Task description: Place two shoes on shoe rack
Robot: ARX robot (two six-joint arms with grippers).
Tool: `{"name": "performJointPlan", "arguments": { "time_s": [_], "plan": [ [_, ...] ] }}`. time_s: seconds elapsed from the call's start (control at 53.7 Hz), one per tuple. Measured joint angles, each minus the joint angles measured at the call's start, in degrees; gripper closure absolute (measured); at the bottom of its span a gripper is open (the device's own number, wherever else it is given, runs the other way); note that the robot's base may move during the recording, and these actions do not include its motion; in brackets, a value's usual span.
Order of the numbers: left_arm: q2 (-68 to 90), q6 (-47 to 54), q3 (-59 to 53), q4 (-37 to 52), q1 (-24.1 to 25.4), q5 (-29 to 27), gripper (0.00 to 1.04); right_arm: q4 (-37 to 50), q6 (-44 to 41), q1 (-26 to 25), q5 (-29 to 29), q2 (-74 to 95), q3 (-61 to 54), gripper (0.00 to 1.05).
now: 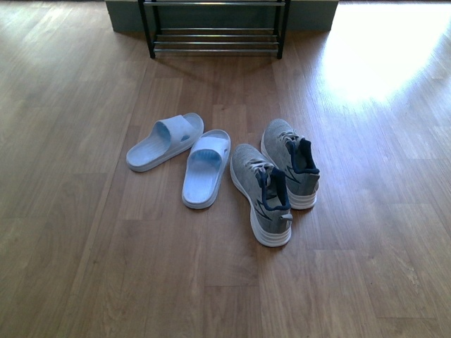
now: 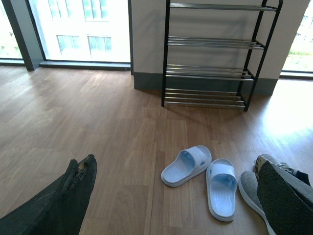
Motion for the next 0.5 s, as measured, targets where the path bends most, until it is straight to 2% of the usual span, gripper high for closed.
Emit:
{"name": "performJointPlan", "arguments": {
  "time_s": [0.503],
  "plan": [
    [0.0, 0.0, 0.0, 0.0, 0.0, 0.0, 0.09, 0.0, 0.0, 0.0, 0.0, 0.0, 0.0, 0.09]
  ]
}}
